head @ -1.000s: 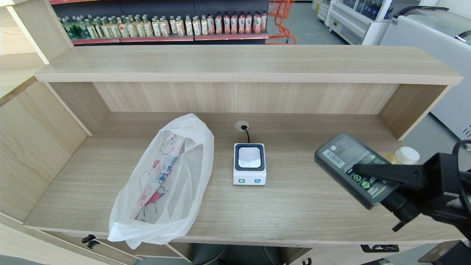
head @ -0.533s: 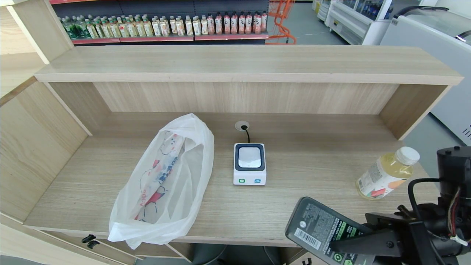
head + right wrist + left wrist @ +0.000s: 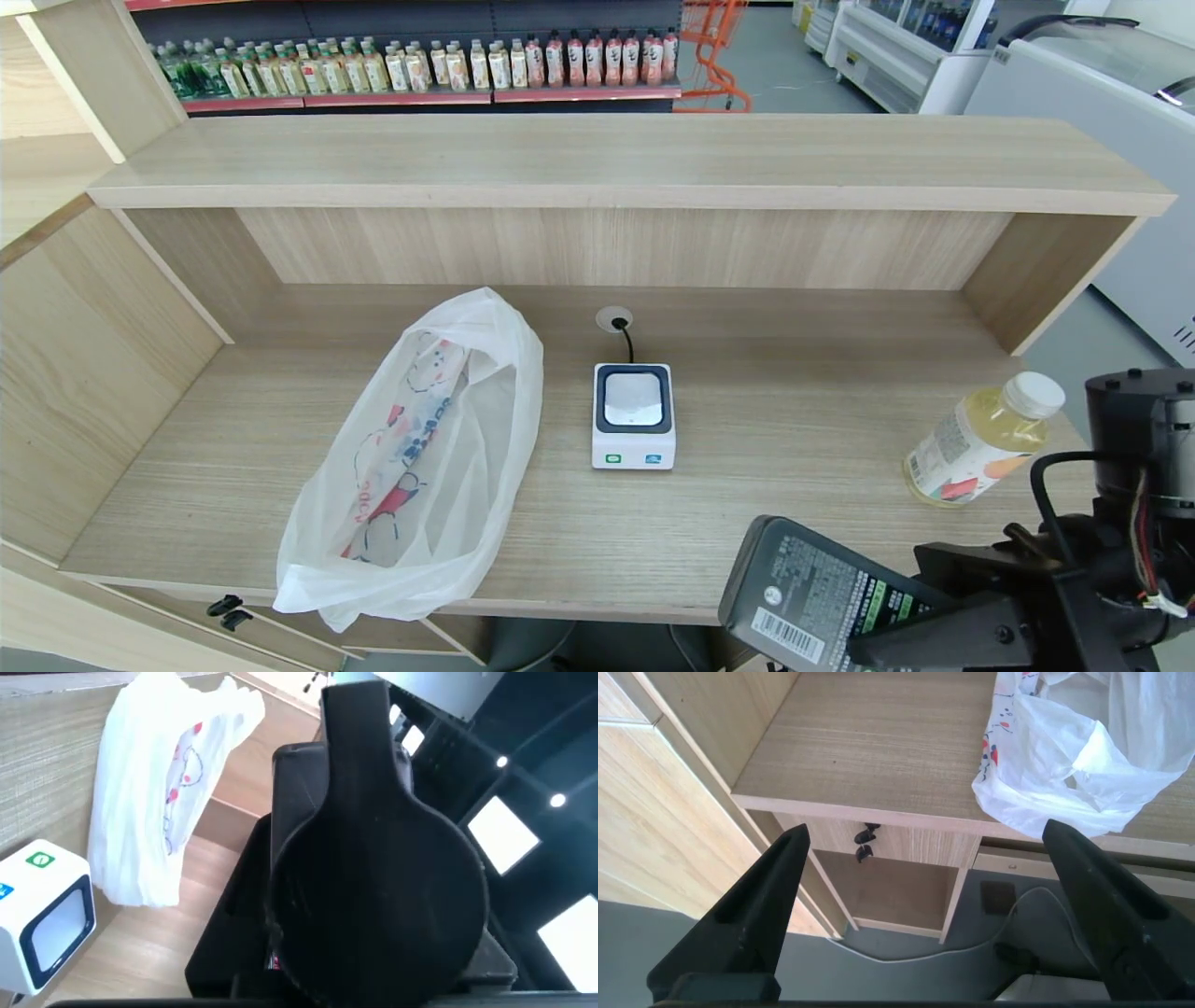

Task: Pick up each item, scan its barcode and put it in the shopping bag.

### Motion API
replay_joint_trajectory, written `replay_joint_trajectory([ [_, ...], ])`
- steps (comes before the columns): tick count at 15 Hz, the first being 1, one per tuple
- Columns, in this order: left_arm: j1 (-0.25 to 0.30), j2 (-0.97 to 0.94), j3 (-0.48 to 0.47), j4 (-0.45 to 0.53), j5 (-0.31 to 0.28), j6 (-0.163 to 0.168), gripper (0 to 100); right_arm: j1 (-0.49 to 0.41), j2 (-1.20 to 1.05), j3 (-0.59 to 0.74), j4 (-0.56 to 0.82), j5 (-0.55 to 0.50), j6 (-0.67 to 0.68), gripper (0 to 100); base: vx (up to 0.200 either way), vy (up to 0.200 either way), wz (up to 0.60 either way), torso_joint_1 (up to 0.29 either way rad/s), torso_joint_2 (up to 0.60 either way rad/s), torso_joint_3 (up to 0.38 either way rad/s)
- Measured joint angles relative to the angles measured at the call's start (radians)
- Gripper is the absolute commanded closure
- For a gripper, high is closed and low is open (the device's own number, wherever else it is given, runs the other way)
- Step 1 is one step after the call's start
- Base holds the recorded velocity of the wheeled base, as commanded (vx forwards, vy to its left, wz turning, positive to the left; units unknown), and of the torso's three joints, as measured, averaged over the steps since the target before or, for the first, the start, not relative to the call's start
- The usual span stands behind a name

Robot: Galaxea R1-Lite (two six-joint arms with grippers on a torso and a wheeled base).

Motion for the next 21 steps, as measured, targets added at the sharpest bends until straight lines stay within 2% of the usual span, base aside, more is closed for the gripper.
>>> replay_joint_trajectory([
  [14, 0.000, 0.000, 0.000, 0.000, 0.000, 0.000, 0, -0.032, -0.016, 0.008, 0.003, 0.002, 0.012, 100, 0.000, 0.000, 0.00, 0.000, 0.00, 0.000],
  [16, 0.000, 0.000, 0.000, 0.000, 0.000, 0.000, 0, -0.042, -0.034, -0.004, 0.010, 0.002, 0.175, 100, 0.000, 0.000, 0.00, 0.000, 0.00, 0.000],
  [18, 0.000, 0.000, 0.000, 0.000, 0.000, 0.000, 0, -0.092, -0.059, -0.026, 0.011, -0.016, 0.533, 100, 0.000, 0.000, 0.00, 0.000, 0.00, 0.000],
  [20, 0.000, 0.000, 0.000, 0.000, 0.000, 0.000, 0, -0.198, -0.115, -0.031, 0.015, -0.067, 0.956, 100, 0.000, 0.000, 0.00, 0.000, 0.00, 0.000],
  [21, 0.000, 0.000, 0.000, 0.000, 0.000, 0.000, 0, -0.259, -0.145, -0.021, 0.020, -0.026, 1.079, 100, 0.000, 0.000, 0.00, 0.000, 0.00, 0.000],
])
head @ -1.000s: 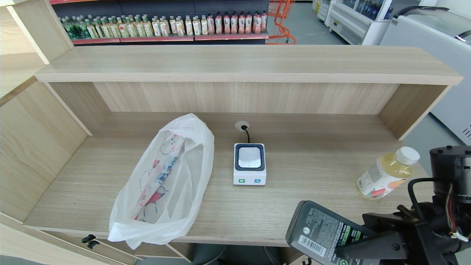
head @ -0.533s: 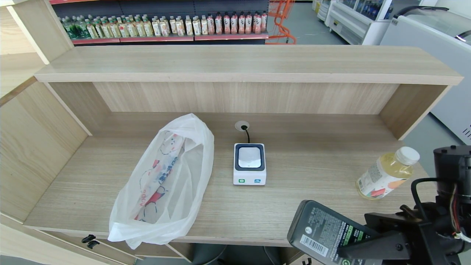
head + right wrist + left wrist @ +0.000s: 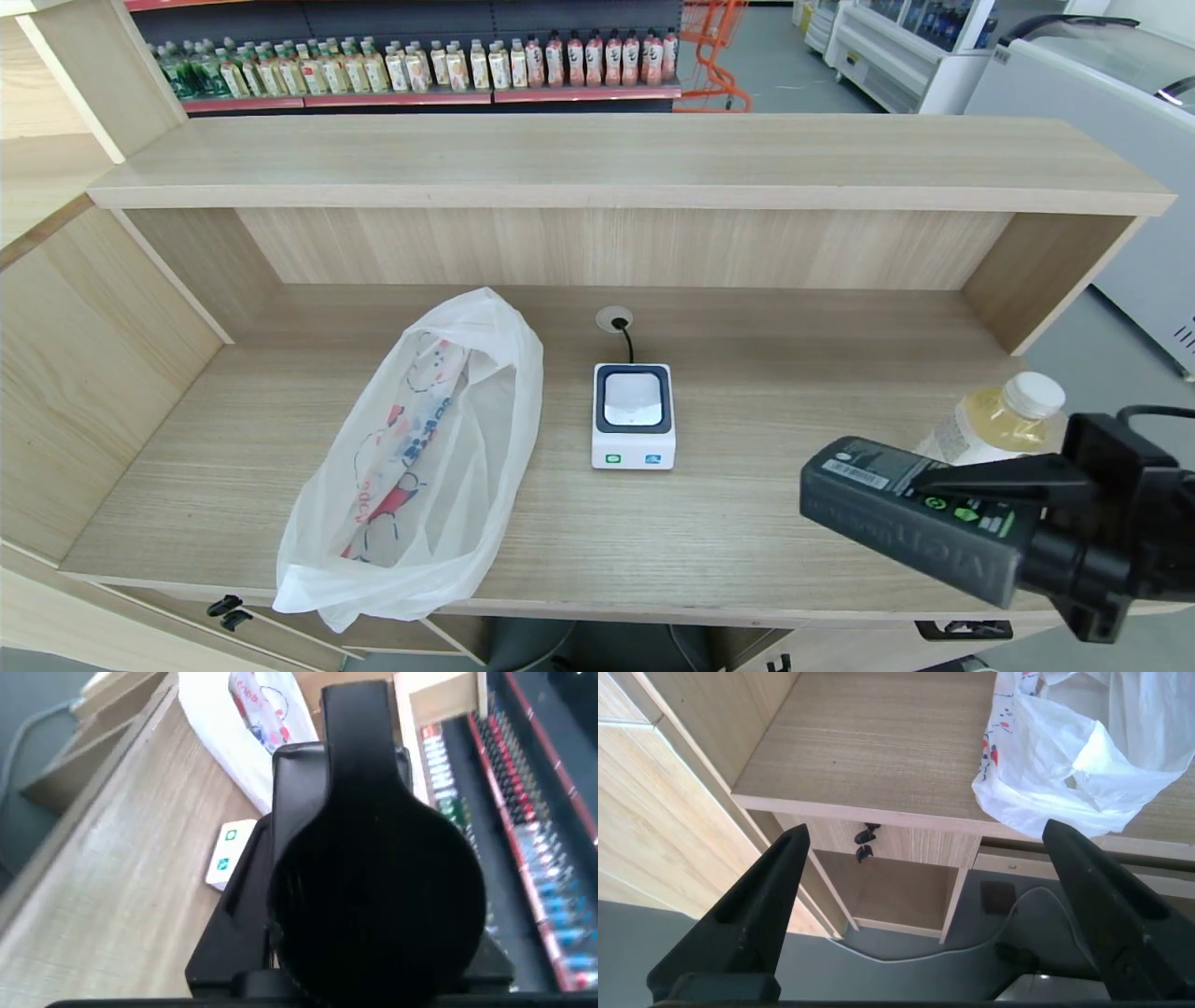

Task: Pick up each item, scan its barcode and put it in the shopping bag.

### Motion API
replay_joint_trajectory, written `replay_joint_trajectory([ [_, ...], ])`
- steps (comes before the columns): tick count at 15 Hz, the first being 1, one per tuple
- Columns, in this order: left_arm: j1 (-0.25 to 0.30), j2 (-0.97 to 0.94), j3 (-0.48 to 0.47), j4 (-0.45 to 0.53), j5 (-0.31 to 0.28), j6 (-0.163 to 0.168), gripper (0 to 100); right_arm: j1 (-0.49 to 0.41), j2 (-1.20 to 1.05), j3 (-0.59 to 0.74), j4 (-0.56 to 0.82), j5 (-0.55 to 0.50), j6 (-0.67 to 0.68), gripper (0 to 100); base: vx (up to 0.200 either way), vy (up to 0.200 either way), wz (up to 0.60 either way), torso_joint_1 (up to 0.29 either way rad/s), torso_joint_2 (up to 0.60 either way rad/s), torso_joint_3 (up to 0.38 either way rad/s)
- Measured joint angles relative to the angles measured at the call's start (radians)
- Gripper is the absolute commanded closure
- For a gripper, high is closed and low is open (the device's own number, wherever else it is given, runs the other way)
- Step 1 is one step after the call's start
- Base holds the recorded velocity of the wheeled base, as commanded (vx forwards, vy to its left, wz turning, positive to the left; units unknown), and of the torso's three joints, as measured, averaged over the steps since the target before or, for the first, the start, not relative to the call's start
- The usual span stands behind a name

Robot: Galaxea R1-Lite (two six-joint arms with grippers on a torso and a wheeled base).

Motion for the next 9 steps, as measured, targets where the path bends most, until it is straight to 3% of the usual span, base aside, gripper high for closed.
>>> replay_joint_trajectory([
  [2, 0.000, 0.000, 0.000, 0.000, 0.000, 0.000, 0, -0.111, -0.050, 0.003, 0.018, 0.050, 0.315, 100, 0.000, 0.000, 0.00, 0.000, 0.00, 0.000],
  [4, 0.000, 0.000, 0.000, 0.000, 0.000, 0.000, 0, -0.155, -0.085, -0.031, 0.026, -0.042, 0.740, 100, 0.000, 0.000, 0.00, 0.000, 0.00, 0.000],
  [7, 0.000, 0.000, 0.000, 0.000, 0.000, 0.000, 0, -0.109, -0.108, -0.142, 0.034, -0.406, 1.502, 100, 0.000, 0.000, 0.00, 0.000, 0.00, 0.000],
  [9, 0.000, 0.000, 0.000, 0.000, 0.000, 0.000, 0, 0.049, -0.077, -0.260, 0.081, -0.704, 2.005, 100, 0.000, 0.000, 0.00, 0.000, 0.00, 0.000],
])
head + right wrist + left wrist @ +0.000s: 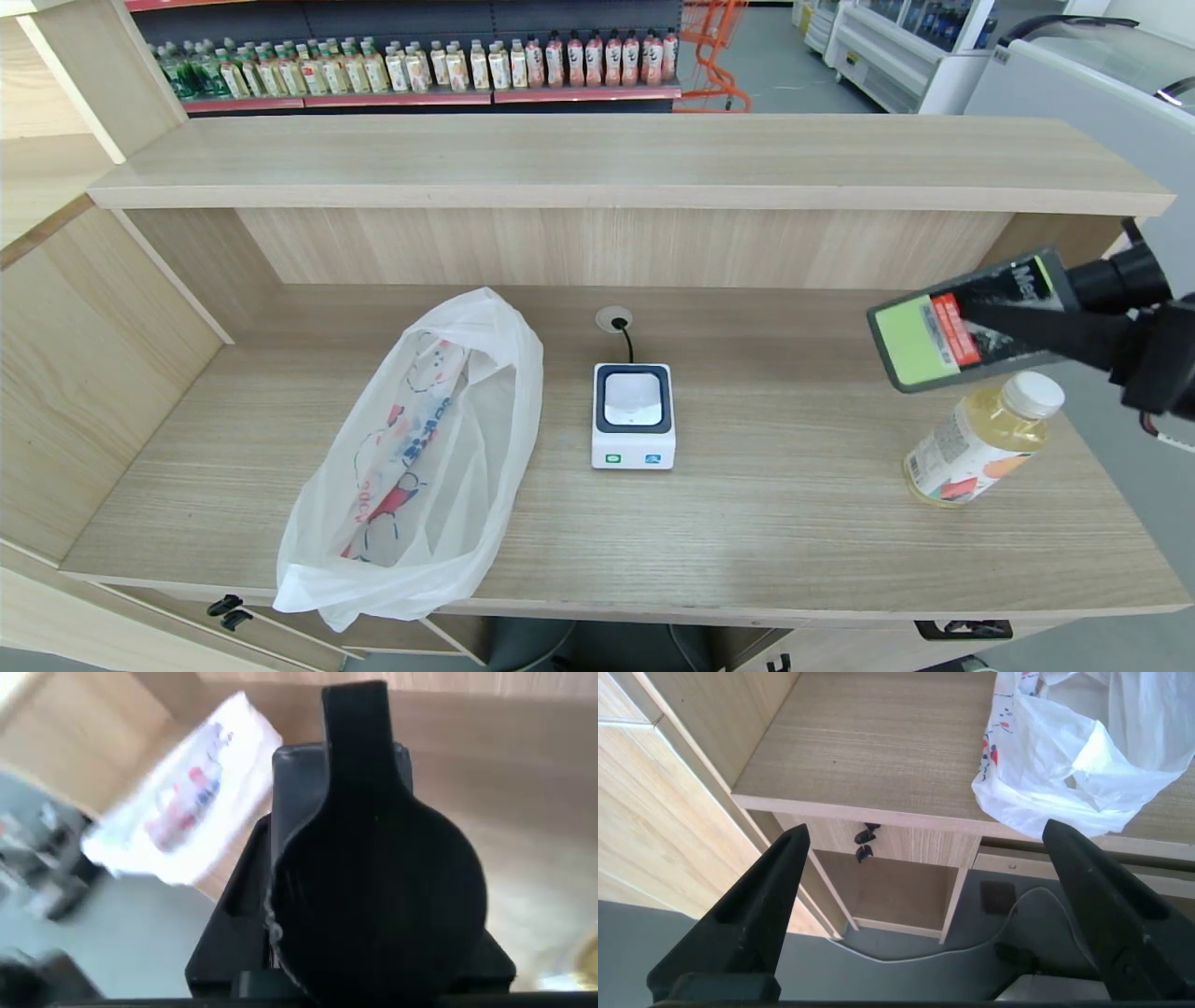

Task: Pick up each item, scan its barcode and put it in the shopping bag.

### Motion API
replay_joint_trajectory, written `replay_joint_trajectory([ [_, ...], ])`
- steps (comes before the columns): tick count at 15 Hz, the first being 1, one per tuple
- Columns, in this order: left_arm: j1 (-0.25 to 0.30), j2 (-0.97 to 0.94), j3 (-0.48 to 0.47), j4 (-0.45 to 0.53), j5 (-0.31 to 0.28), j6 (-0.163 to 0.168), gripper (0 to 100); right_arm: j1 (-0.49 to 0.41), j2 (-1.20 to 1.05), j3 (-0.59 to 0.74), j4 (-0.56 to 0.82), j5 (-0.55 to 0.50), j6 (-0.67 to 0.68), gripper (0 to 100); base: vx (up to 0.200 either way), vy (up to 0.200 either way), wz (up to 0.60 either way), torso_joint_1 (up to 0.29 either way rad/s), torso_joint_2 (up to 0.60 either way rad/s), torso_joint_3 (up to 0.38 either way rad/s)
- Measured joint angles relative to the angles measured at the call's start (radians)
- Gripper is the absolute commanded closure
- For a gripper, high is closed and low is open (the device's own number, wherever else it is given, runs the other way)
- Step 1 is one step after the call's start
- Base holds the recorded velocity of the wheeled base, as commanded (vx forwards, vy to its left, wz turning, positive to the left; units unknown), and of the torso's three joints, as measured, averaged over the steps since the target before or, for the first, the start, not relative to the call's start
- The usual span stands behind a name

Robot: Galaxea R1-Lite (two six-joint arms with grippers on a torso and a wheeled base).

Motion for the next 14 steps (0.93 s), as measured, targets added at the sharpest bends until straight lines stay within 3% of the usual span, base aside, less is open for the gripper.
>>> replay_joint_trajectory([
  [1, 0.000, 0.000, 0.000, 0.000, 0.000, 0.000, 0, 0.079, 0.038, -0.060, 0.049, -0.110, 0.194, 100, 0.000, 0.000, 0.00, 0.000, 0.00, 0.000],
  [2, 0.000, 0.000, 0.000, 0.000, 0.000, 0.000, 0, 0.133, 0.083, -0.104, 0.091, -0.165, 0.290, 100, 0.000, 0.000, 0.00, 0.000, 0.00, 0.000],
  [4, 0.000, 0.000, 0.000, 0.000, 0.000, 0.000, 0, 0.190, 0.185, -0.153, 0.141, -0.222, 0.375, 100, 0.000, 0.000, 0.00, 0.000, 0.00, 0.000],
  [14, 0.000, 0.000, 0.000, 0.000, -0.001, 0.004, 0, 0.256, 0.296, -0.153, 0.153, -0.270, 0.410, 100, 0.000, 0.000, 0.00, 0.000, 0.00, 0.000],
])
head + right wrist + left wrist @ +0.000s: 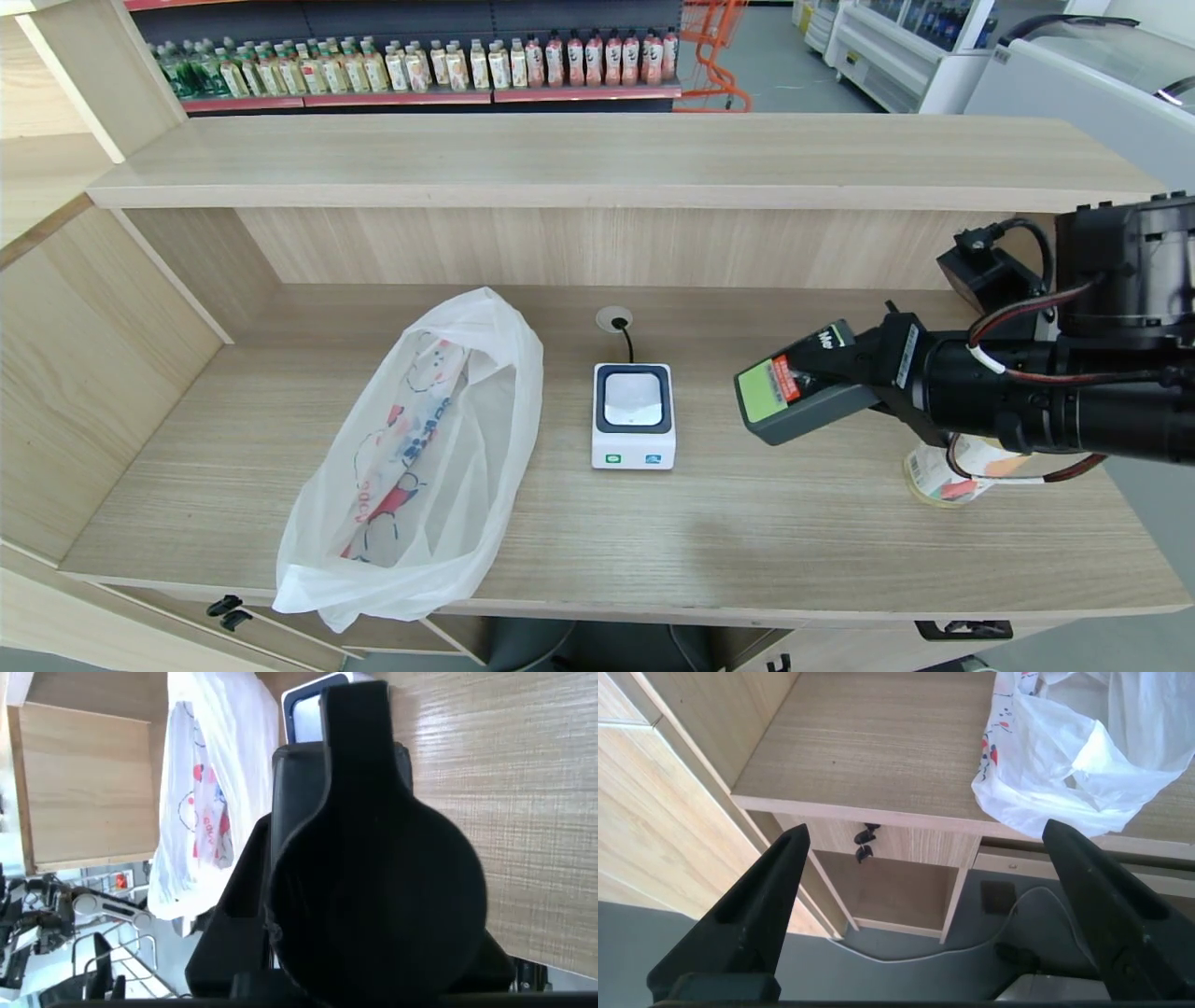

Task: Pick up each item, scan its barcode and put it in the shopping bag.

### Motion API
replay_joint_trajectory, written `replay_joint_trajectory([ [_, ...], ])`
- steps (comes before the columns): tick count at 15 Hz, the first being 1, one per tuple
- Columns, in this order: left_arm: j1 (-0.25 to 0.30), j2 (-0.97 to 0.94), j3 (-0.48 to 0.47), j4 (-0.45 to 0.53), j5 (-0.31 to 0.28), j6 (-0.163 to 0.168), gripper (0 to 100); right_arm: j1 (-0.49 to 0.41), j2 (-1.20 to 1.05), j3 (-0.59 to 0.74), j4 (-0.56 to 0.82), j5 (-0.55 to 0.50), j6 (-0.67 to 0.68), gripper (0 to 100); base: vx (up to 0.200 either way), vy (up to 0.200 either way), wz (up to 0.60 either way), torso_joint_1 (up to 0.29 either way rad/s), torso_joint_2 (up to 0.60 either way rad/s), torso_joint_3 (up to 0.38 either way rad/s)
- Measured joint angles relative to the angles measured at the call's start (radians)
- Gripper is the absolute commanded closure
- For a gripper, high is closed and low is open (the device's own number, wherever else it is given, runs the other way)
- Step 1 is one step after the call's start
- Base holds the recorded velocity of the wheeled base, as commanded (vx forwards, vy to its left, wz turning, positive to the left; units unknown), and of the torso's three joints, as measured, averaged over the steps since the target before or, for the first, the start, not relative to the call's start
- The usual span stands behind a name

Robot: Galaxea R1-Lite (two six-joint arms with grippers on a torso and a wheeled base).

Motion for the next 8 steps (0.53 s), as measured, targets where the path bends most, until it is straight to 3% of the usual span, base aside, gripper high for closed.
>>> replay_joint_trajectory([
  [1, 0.000, 0.000, 0.000, 0.000, 0.000, 0.001, 0, 0.001, -0.008, 0.015, -0.001, -0.002, 0.002, 100, 0.000, 0.000, 0.00, 0.000, 0.00, 0.000],
  [8, 0.000, 0.000, 0.000, 0.000, 0.000, -0.003, 0, 0.002, -0.030, 0.033, -0.004, 0.001, 0.015, 100, 0.000, 0.200, 0.00, 0.003, 0.00, 0.002],
])
